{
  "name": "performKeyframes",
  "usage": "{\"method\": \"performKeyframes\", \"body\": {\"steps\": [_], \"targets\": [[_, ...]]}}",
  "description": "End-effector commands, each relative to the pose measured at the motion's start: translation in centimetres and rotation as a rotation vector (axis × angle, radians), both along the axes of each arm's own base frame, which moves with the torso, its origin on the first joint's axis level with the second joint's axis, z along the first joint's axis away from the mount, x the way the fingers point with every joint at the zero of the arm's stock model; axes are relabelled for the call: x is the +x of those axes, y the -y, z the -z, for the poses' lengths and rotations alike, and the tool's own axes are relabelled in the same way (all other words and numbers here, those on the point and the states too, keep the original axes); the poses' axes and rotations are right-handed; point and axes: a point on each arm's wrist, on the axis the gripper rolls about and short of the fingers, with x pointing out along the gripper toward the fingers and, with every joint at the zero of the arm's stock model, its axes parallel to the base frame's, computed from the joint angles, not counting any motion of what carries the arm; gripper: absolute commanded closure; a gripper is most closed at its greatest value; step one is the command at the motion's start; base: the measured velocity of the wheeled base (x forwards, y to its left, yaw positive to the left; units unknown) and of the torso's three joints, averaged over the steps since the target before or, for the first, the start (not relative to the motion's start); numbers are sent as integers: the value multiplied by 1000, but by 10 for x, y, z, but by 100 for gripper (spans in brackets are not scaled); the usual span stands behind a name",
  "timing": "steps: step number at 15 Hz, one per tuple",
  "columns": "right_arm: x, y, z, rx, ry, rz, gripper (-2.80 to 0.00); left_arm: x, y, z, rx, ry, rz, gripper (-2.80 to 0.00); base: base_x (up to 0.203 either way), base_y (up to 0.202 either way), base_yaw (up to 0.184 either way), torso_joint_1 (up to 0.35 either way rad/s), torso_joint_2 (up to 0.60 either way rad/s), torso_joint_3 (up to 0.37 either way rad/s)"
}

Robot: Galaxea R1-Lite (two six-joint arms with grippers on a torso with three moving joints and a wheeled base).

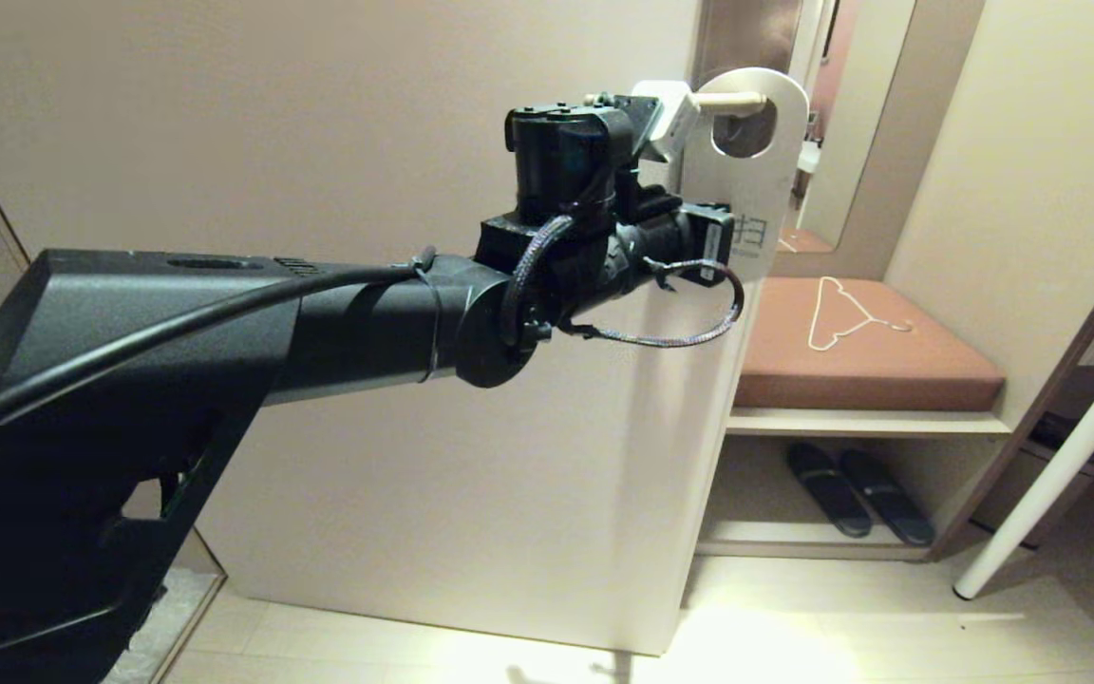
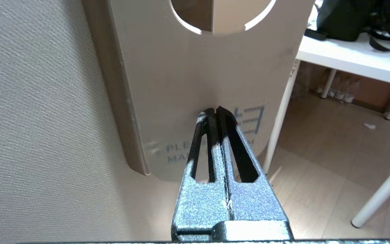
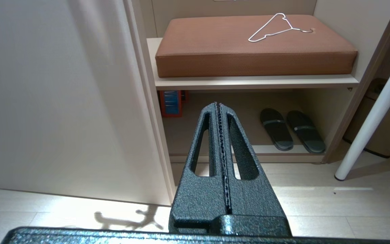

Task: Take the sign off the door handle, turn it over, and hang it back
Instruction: Hang the sign back with the other side facing out

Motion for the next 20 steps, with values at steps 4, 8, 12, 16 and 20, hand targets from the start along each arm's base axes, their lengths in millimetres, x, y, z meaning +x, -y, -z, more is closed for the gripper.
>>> {"method": "performKeyframes", "body": {"steps": [4, 8, 12, 16, 20], "targets": [[0, 0, 0, 1, -1, 1, 0, 3, 2, 5, 3, -4, 3, 0, 0, 0, 0, 0, 0, 0], [0, 0, 0, 1, 0, 1, 0, 0, 4, 3, 2, 7, 100, 0, 0, 0, 0, 0, 0, 0], [0, 0, 0, 1, 1, 1, 0, -2, 7, 3, -10, 19, 117, 0, 0, 0, 0, 0, 0, 0], [0, 0, 0, 1, 1, 1, 0, 6, 8, 9, -34, 46, 120, 0, 0, 0, 0, 0, 0, 0], [0, 0, 0, 1, 1, 1, 0, 10, 12, 17, -49, 60, 120, 0, 0, 0, 0, 0, 0, 0]]}}
